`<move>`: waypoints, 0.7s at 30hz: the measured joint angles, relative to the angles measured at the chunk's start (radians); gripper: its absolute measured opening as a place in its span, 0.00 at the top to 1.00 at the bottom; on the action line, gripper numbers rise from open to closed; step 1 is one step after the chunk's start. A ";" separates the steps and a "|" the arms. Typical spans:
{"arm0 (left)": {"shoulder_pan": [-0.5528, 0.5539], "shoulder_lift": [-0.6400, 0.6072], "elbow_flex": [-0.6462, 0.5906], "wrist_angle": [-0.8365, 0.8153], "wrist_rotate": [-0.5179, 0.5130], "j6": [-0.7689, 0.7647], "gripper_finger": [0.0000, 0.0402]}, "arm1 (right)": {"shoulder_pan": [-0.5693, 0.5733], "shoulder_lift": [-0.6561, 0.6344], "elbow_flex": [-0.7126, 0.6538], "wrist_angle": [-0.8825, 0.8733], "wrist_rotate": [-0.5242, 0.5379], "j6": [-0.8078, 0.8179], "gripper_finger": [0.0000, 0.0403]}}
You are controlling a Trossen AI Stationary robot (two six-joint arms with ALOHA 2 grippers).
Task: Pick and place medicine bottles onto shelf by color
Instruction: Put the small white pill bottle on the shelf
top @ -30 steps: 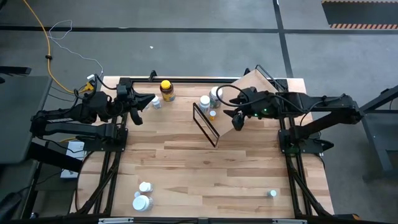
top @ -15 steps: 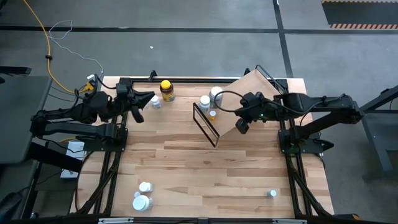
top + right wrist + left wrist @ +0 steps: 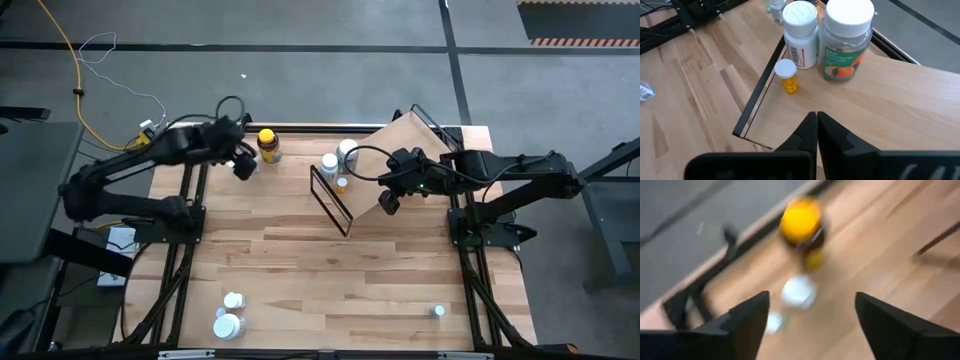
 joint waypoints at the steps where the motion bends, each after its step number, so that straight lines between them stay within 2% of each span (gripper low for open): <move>1: 0.036 0.034 -0.001 -0.031 0.029 0.013 0.25 | 0.000 0.000 0.000 0.000 0.000 0.000 0.99; 4: 0.132 0.135 -0.005 -0.079 0.107 0.058 0.21 | 0.000 0.000 0.000 0.000 0.000 0.000 1.00; 9: 0.225 0.269 -0.004 -0.051 0.169 0.095 0.20 | 0.000 0.000 0.000 0.001 -0.005 0.008 1.00; 21: 0.251 0.386 -0.004 0.078 0.209 0.236 0.20 | 0.000 0.000 0.000 0.002 -0.030 0.026 1.00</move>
